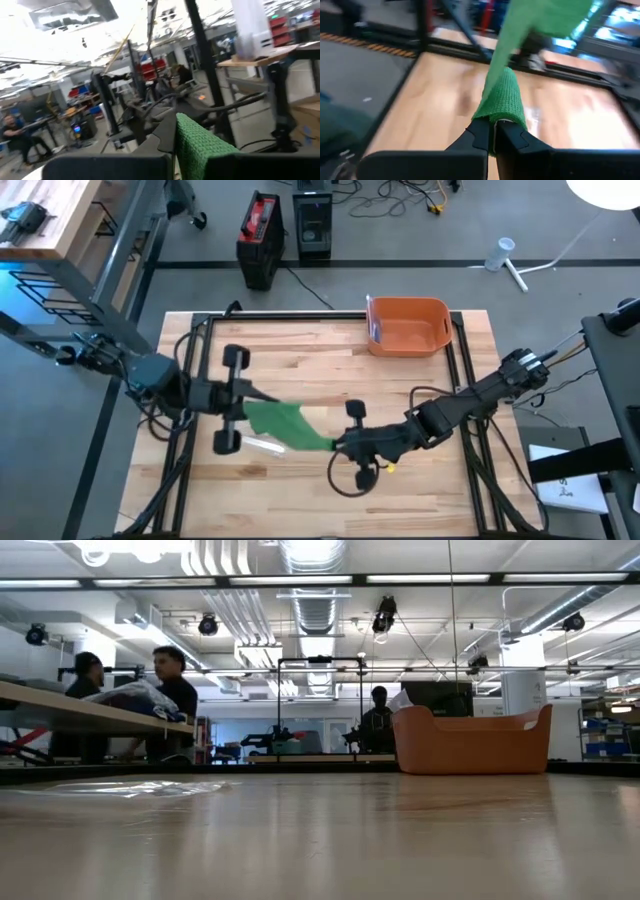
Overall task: Roll bandage
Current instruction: Roll the green bandage
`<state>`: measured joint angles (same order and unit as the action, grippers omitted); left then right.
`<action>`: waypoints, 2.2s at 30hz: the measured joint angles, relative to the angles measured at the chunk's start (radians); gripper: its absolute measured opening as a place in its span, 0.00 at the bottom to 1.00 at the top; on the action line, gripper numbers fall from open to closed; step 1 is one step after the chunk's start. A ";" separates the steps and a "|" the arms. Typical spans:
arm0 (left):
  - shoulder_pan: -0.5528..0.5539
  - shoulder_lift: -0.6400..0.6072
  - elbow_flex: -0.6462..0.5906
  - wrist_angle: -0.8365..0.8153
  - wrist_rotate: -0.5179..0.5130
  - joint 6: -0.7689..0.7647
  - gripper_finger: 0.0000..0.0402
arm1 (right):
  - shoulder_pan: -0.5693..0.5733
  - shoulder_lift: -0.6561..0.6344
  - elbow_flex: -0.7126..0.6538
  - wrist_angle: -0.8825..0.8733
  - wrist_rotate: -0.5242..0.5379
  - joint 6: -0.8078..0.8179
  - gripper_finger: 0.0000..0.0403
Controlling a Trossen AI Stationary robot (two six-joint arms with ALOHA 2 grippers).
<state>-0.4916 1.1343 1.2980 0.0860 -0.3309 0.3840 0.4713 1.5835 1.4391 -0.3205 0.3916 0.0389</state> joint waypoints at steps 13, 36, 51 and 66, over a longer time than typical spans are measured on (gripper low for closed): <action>-0.111 0.010 -0.003 -0.038 0.004 0.043 0.00 | -0.045 -0.012 -0.002 0.029 0.306 0.187 0.01; -0.138 0.009 -0.069 -0.024 -0.076 0.079 0.00 | -0.079 -0.081 -0.004 0.083 -0.009 0.153 0.01; -0.138 0.009 -0.069 -0.107 -0.237 0.105 0.00 | -0.086 -0.088 0.008 0.088 -0.306 0.189 0.01; -0.142 -0.033 -0.068 -0.197 -0.342 0.106 0.00 | -0.093 -0.119 0.014 -0.040 -0.453 0.176 0.01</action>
<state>-0.6340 1.1017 1.2297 -0.1110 -0.6727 0.4900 0.3788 1.4641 1.4532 -0.3602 -0.0610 0.2147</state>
